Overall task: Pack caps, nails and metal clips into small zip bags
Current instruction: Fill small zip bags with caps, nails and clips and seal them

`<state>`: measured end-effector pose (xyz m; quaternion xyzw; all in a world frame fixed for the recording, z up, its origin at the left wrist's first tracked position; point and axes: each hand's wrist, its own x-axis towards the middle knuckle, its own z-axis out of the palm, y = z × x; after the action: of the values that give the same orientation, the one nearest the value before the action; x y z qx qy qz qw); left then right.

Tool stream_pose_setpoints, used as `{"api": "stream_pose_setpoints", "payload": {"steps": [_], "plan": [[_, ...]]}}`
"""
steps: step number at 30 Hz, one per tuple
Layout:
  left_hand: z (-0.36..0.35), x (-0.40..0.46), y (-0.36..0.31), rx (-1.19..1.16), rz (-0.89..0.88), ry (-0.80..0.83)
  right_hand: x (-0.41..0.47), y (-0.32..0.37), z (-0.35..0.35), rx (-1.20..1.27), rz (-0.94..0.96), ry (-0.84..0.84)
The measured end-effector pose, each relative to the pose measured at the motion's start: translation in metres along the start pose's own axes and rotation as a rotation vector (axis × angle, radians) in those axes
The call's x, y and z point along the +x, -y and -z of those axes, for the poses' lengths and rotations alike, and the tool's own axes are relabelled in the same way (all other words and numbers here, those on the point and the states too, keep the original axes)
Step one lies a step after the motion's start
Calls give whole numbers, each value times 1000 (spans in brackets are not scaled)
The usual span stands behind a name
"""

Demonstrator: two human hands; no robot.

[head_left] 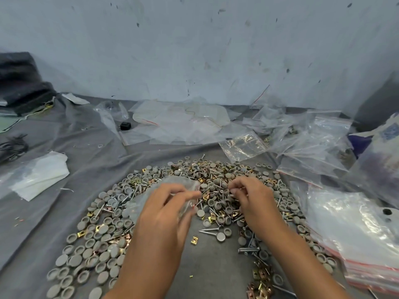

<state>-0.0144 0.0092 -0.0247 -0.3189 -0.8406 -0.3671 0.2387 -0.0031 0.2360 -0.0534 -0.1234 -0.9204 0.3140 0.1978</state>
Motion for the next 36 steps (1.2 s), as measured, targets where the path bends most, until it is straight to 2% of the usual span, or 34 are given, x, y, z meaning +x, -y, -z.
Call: {"api": "stream_pose_setpoints", "payload": {"steps": [5, 10, 15, 18, 22, 27, 30, 33, 36], "plan": [[4, 3, -2, -5, 83, 51, 2, 5, -1, -175, 22, 232], [6, 2, -1, -14, 175, 162, 0, 5, 2, -288, 38, 327], [6, 2, -4, -31, 203, 160, -6, 1, -1, -199, 36, 285], [5, 3, -6, -22, 192, 142, -7, 2, -6, -301, 42, 336], [4, 2, -4, -12, 170, 137, -12, 6, -6, -273, 71, 290], [2, 2, -1, 11, 199, 179, -21, 12, 3, -153, 81, 233], [2, 2, -2, -29, 212, 179, -34, 28, 15, 26, 62, 117], [2, 3, -3, -84, 232, 162, -50, 54, 21, 205, 158, 63], [3, 5, -8, -140, 234, 165, -56, 73, 16, 174, 292, 66]]}}
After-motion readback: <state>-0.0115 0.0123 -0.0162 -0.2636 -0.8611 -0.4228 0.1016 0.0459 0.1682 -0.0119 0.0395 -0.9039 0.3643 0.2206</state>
